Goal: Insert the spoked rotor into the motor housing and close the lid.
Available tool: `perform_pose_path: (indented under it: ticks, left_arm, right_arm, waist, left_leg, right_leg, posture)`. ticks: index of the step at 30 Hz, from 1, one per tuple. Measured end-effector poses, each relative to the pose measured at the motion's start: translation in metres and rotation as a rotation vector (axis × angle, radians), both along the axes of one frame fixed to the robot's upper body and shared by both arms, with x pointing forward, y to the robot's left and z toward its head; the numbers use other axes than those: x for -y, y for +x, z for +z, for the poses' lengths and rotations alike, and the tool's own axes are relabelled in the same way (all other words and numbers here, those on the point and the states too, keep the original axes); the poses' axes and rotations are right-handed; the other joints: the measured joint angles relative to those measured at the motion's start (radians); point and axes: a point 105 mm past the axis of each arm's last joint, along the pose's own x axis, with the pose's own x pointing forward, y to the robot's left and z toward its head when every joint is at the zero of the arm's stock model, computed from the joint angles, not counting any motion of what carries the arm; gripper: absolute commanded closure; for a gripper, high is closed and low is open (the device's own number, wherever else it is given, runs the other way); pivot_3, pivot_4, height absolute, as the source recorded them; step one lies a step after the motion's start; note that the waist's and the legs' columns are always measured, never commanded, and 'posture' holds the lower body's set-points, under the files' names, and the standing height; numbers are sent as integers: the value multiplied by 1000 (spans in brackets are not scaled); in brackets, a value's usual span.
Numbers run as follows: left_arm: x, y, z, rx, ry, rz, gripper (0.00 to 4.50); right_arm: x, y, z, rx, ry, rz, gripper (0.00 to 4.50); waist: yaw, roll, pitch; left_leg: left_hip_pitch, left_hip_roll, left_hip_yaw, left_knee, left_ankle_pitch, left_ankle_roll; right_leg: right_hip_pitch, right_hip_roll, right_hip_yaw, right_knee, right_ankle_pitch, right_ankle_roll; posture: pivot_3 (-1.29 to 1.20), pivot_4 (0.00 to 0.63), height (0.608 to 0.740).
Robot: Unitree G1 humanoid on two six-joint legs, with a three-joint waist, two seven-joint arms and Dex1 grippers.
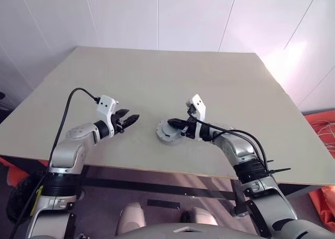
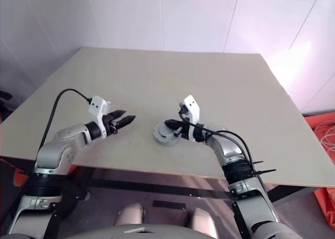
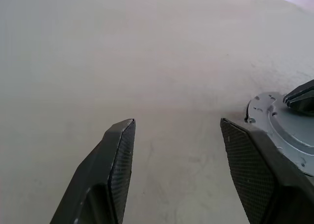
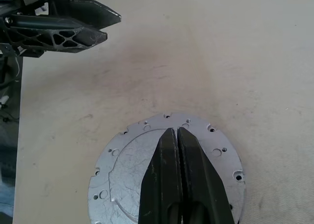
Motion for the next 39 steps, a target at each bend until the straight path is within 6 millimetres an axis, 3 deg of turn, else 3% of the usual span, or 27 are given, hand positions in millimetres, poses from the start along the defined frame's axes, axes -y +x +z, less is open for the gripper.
perform_pose_path:
  ticks: [5, 10, 12, 15, 17, 25, 31, 39]
  left_arm:
    - [5, 2, -2, -8, -14, -8, 1543]
    - [11, 0, -7, -65, -42, -34, 1543]
    - [13, 1, -5, -69, -47, -43, 1543]
    - [15, 2, -3, -65, -46, -53, 1543]
    - [16, 2, -4, -69, -46, -60, 1543]
    - [17, 1, -8, -87, -44, -77, 1543]
    - [16, 1, -8, -88, -42, -78, 1543]
    - [16, 2, -8, -87, -40, -73, 1543]
  right_arm:
    - [11, -1, 8, -44, 119, -17, 4460]
    - [23, 1, 65, 123, 272, -27, 4460]
    - [27, 0, 72, 188, 230, -23, 4291]
    - [27, -8, 64, 201, 183, 14, 3590]
    - [27, -14, 58, 201, 158, 46, 2883]
    - [26, -20, 44, 252, 18, 155, 113]
    - [19, -19, 46, 265, -4, 210, 46]
    - [2, -24, 21, 231, -65, 272, 46]
  waist:
    - [-1, 0, 0]
    - [2, 0, 0]
    - [1, 0, 0]
    - [1, 0, 0]
    - [1, 0, 0]
    - [1, 0, 0]
    - [1, 0, 0]
    - [0, 0, 0]
  left_leg:
    - [-5, 0, 0, -1, 0, 1]
    - [-18, 0, 0, -2, 0, 0]
    - [-19, 0, 1, -3, 0, 0]
    - [-19, 0, 1, -3, -1, 1]
    - [-19, 0, 2, -3, -2, 3]
    - [-17, 0, 1, -3, -1, 2]
    - [-18, 0, 1, -3, -1, 2]
    - [-18, 0, 1, -3, -1, 2]
  right_leg:
    - [-5, 0, 0, 1, 0, 0]
    - [-20, 0, 0, 5, 4, -8]
    - [-20, 0, 0, 4, 4, -8]
    - [-20, 0, 0, 3, 3, -8]
    - [-20, 0, 0, 3, 0, -1]
    - [-19, 0, 0, 3, 0, -1]
    - [-20, 0, 0, 3, 0, -1]
    - [-20, 0, 0, 3, 0, -1]
  posture:
    - [0, 0, 740]
    - [0, 0, 740]
    - [0, 0, 740]
    - [0, 0, 740]
    - [0, 0, 740]
    - [0, 0, 740]
    - [0, 0, 740]
    - [0, 0, 740]
